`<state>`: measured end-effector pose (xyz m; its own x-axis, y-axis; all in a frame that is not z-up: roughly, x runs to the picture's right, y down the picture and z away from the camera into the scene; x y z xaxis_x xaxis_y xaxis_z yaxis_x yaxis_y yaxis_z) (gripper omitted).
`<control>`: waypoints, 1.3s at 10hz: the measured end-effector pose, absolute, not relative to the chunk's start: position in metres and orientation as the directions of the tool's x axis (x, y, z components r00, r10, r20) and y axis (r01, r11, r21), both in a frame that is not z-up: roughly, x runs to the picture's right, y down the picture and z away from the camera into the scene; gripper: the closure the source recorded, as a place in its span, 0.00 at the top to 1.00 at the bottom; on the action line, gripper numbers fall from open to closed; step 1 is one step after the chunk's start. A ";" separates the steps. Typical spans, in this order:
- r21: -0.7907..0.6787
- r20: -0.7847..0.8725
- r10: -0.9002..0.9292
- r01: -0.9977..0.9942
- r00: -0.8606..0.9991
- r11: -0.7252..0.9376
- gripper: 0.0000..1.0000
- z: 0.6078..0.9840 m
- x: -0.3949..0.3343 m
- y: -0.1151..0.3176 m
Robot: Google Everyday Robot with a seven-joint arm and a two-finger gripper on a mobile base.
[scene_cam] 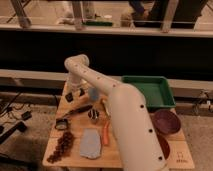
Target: Wipe tray with eraser
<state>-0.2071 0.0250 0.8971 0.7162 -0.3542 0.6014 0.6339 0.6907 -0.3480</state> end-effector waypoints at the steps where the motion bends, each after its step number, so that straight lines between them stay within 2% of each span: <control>1: -0.324 0.584 -0.360 0.616 0.727 0.718 0.18 0.884 -0.204 0.015; 5: -0.262 0.517 -0.361 0.545 0.776 0.796 0.18 0.853 -0.177 -0.009; 13: -0.295 0.371 -0.175 0.294 0.912 0.909 0.18 0.853 -0.051 -0.010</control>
<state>-0.0509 -0.0100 0.8535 0.9121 -0.1747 0.3710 0.2939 0.9093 -0.2946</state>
